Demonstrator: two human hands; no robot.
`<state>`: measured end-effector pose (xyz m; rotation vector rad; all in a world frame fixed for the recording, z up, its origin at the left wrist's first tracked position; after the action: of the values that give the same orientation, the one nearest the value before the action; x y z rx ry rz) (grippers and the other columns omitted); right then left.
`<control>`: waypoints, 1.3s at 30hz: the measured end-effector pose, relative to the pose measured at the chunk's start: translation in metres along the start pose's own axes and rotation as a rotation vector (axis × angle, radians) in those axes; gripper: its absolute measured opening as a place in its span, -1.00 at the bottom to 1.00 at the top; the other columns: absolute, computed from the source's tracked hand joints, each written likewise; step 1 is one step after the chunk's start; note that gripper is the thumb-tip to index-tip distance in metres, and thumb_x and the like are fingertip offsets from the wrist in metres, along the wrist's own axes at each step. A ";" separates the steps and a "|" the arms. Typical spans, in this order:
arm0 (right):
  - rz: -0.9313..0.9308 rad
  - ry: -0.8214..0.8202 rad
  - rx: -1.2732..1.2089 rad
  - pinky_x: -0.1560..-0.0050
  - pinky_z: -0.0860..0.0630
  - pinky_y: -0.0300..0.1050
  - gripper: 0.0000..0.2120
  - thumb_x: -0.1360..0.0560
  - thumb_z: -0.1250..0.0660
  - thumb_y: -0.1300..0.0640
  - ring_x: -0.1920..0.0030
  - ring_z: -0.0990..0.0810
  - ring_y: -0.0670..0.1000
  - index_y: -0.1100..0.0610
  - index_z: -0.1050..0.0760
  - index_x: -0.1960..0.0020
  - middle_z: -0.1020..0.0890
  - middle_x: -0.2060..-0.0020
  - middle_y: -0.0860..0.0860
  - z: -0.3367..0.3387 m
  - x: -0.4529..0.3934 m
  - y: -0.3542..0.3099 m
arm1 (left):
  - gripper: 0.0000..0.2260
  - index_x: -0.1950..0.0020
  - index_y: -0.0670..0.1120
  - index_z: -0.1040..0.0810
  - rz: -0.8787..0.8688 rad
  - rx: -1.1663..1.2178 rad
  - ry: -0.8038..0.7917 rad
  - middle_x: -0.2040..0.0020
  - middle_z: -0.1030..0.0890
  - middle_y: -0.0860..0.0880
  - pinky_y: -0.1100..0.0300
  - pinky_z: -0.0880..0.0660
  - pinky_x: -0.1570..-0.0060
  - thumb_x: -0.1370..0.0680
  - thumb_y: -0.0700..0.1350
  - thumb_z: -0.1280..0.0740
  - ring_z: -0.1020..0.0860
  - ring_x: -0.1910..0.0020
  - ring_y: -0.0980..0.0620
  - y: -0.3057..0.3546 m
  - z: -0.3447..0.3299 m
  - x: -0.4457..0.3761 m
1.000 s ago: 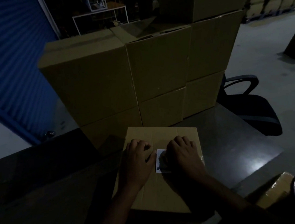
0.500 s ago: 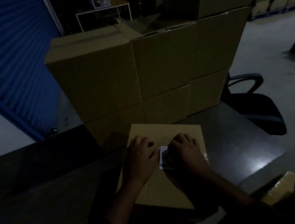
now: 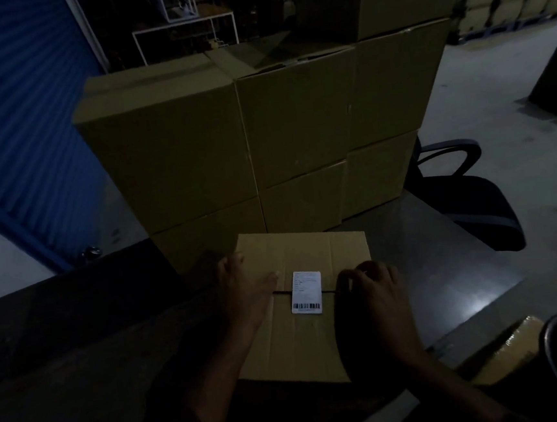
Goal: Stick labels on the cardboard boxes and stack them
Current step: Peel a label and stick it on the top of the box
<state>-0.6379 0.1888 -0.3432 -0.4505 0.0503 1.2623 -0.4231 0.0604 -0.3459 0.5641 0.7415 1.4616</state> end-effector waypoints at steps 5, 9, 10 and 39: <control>0.126 -0.159 0.038 -0.22 -0.42 0.05 -0.55 -0.45 -0.41 -0.20 -0.31 -0.41 0.09 -0.11 -0.53 -0.30 -0.46 -0.35 -0.05 -0.004 -0.041 0.002 | -0.28 -0.38 -0.05 -0.48 0.050 -0.042 0.052 -0.41 -0.30 -0.07 0.01 -0.45 -0.27 -0.33 0.13 -0.68 -0.37 -0.37 -0.15 -0.013 0.016 0.014; 0.227 -0.232 -0.055 -0.35 -0.35 0.17 -0.57 -0.50 -0.30 -0.12 -0.36 -0.42 0.15 -0.10 -0.54 -0.35 -0.47 -0.41 -0.01 -0.006 -0.076 -0.005 | -0.20 -0.39 0.04 -0.41 0.094 -0.061 0.068 -0.41 -0.28 -0.03 -0.13 -0.53 -0.23 -0.28 0.30 -0.63 -0.42 -0.30 -0.15 -0.019 0.013 0.062; 0.248 -0.232 -0.082 -0.38 -0.34 0.21 -0.58 -0.51 -0.24 -0.12 -0.35 -0.44 0.14 -0.11 -0.56 -0.34 -0.49 -0.40 -0.02 -0.009 -0.082 -0.006 | -0.21 -0.36 0.03 -0.42 0.072 -0.059 0.091 -0.39 -0.30 -0.05 -0.14 -0.53 -0.22 -0.27 0.32 -0.61 -0.44 -0.27 -0.15 -0.020 0.012 0.073; 0.145 -0.056 -0.115 0.00 -0.23 -0.04 -0.65 -0.46 -0.26 -0.21 -0.09 -0.38 0.06 0.02 -0.52 -0.06 -0.50 -0.04 -0.01 -0.019 -0.033 -0.022 | -0.73 -0.11 0.20 -0.45 -0.367 -0.157 -0.107 -0.12 -0.46 0.19 0.00 -0.56 -0.01 -0.53 0.31 -0.23 -0.50 -0.04 0.13 0.022 -0.020 0.037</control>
<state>-0.6242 0.1472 -0.3445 -0.5176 -0.0382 1.4244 -0.4537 0.0965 -0.3467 0.3603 0.6034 1.1278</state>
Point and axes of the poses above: each hand's wrist, its own x-axis away from the middle knuckle, its own z-axis out of the back of the hand, y = z × x, the point moved 3 cm from there along -x, towards the middle knuckle
